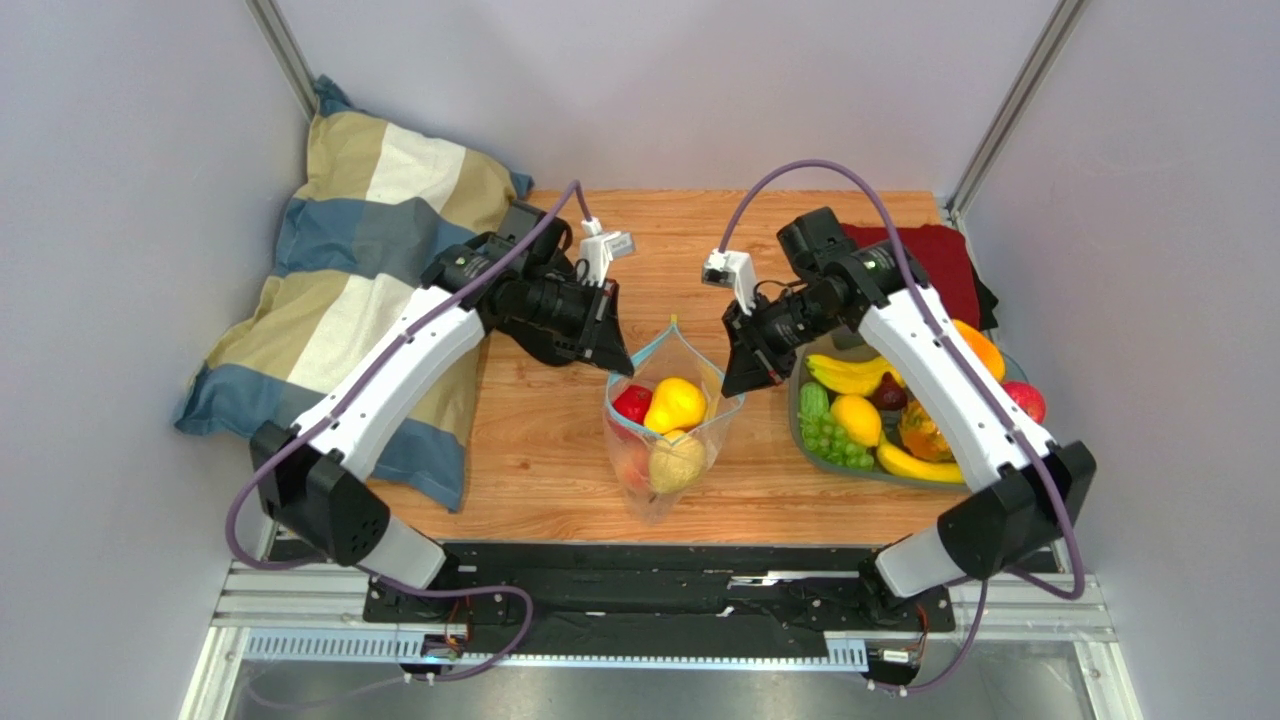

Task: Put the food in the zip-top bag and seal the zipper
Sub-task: Adjust the zipper food storage bag at the center of the board, then pick up the fake fruit from the bin.

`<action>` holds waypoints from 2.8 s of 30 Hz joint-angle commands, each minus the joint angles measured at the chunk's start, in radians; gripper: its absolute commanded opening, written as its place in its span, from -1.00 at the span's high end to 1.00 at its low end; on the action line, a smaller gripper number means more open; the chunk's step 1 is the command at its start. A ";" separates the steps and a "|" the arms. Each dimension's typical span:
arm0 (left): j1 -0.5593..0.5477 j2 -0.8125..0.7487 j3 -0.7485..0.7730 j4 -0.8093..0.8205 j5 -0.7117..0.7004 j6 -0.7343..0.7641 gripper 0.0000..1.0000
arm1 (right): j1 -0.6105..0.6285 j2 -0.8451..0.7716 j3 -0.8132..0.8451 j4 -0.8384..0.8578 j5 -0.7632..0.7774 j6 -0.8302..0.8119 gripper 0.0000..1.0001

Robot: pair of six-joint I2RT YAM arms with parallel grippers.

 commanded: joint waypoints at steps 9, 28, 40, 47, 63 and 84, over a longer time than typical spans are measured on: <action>0.004 0.039 0.011 0.003 -0.046 0.076 1.00 | -0.069 -0.049 0.039 0.021 0.047 -0.030 -0.04; 0.008 0.007 -0.037 0.057 -0.031 0.081 1.00 | -0.356 -0.017 -0.352 0.073 0.371 -0.430 -0.50; 0.008 -0.004 -0.051 0.071 -0.032 0.072 1.00 | -0.350 0.137 -0.372 0.155 0.386 -0.452 -0.57; 0.008 -0.003 -0.054 0.071 -0.032 0.073 1.00 | -0.349 0.172 -0.380 0.098 0.319 -0.484 -0.55; 0.008 -0.016 -0.065 0.074 -0.037 0.076 1.00 | -0.369 0.160 -0.291 -0.051 0.250 -0.504 1.00; 0.008 -0.004 -0.068 0.094 -0.028 0.058 1.00 | -0.370 -0.129 0.186 -0.198 -0.041 -0.291 1.00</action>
